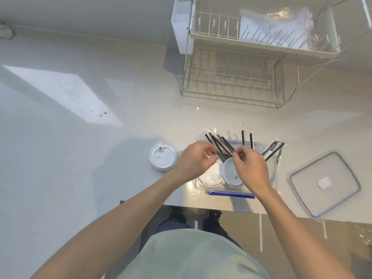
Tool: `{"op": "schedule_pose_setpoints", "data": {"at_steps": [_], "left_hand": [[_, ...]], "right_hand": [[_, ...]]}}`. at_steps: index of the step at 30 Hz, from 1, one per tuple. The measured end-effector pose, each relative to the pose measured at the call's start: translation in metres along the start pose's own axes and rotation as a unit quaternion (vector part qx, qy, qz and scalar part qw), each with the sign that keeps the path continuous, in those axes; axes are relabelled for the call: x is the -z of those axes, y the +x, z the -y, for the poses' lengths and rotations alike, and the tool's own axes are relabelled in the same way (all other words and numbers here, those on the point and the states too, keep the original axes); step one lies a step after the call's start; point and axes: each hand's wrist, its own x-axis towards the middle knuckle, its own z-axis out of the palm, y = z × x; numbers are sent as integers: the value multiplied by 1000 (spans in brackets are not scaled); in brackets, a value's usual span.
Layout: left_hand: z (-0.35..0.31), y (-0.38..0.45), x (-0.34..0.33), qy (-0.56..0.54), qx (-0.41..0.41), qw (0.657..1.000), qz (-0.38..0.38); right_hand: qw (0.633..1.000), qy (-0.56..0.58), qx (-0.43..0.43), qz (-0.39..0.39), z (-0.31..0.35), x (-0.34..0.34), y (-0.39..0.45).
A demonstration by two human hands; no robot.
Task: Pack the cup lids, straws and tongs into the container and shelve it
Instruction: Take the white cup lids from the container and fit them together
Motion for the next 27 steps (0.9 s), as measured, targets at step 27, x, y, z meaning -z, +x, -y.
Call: {"op": "schedule_pose_setpoints", "data": {"at_steps": [27], "left_hand": [[1,-7,2,-214,104,967,-96]], "right_hand": [[927,-122,225,273,-36,-1,4]]}}
